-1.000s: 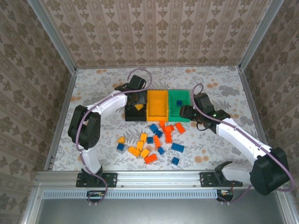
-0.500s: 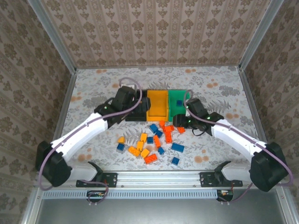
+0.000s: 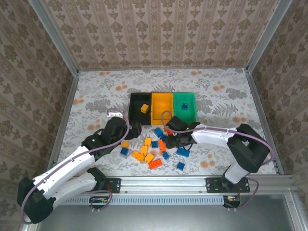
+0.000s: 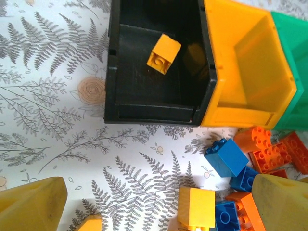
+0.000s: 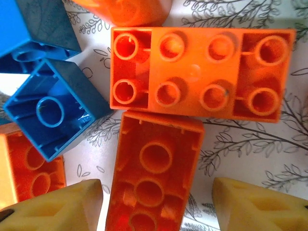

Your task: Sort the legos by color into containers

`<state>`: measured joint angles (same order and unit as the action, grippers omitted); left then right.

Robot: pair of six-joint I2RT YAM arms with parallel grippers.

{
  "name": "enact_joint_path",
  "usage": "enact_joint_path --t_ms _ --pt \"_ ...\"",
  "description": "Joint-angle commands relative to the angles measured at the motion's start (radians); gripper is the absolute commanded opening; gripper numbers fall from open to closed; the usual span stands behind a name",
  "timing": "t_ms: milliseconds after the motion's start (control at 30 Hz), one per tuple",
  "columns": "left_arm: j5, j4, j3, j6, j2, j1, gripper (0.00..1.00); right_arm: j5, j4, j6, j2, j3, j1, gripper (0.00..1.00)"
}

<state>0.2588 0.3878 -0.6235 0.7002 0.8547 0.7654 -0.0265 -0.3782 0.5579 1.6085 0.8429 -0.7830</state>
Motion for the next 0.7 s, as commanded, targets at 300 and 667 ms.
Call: enact_joint_path --t_ms 300,667 --pt "0.064 -0.001 0.033 0.022 -0.036 -0.003 1.00 -0.152 -0.057 0.042 -0.030 0.001 -0.012 0.31" --pt "0.056 0.020 0.072 0.037 -0.068 -0.009 1.00 -0.081 -0.205 -0.108 -0.232 0.213 0.050 0.23"
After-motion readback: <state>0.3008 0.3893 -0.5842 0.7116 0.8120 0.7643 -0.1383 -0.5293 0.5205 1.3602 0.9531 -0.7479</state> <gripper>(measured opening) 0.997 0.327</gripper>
